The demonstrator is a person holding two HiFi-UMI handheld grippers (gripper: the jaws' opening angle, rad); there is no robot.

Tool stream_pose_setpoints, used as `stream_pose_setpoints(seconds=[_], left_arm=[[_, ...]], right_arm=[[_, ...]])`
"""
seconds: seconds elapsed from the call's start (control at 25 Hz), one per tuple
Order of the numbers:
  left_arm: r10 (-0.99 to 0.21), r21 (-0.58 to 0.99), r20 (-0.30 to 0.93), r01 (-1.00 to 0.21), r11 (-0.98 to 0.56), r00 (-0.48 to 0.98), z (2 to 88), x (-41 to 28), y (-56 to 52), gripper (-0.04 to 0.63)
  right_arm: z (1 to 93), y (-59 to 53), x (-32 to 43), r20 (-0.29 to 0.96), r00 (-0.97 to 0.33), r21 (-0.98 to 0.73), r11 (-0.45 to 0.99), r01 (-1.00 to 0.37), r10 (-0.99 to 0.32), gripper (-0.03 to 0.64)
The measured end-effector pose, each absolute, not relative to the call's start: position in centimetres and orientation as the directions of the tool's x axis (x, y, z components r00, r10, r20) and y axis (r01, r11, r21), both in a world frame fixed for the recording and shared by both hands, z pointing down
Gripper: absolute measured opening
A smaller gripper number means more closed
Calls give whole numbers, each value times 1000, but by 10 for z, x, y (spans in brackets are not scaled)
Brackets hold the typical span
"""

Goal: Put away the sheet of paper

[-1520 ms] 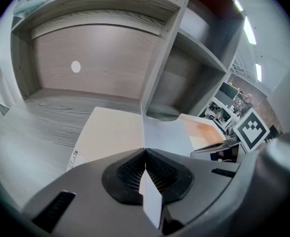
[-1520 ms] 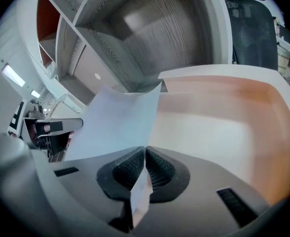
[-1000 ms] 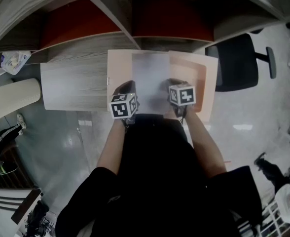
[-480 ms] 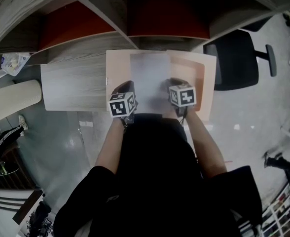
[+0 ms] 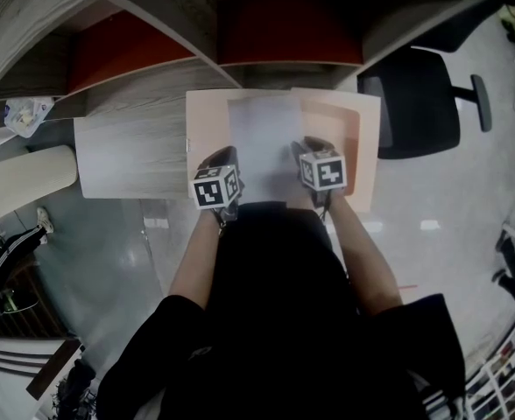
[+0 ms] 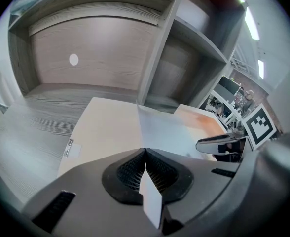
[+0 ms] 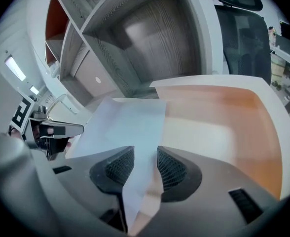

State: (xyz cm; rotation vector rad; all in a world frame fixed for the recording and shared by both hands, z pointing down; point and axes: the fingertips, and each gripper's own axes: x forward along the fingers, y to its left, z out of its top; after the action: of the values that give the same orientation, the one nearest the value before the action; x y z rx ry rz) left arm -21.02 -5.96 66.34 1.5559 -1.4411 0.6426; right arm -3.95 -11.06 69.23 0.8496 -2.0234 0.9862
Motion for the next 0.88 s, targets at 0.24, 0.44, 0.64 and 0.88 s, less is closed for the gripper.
stream_pose_setpoints(seconds=[0.24, 0.44, 0.64, 0.88], left_arm=[[-499, 256, 848, -963, 84, 181, 664, -207, -58, 46], [-490, 254, 855, -961, 109, 170, 667, -205, -54, 46], [-498, 259, 854, -955, 148, 154, 670, -201, -53, 46], [-500, 229, 857, -962, 149, 126, 667, -196, -51, 46]], right_arm=[[681, -108, -31, 796, -539, -358, 503, -786, -276, 160], [660, -101, -28, 753, -577, -363, 533, -764, -316, 98], [651, -98, -30, 712, -628, -383, 575, -723, -315, 35], [648, -97, -26, 698, -648, -383, 604, -698, -306, 34]])
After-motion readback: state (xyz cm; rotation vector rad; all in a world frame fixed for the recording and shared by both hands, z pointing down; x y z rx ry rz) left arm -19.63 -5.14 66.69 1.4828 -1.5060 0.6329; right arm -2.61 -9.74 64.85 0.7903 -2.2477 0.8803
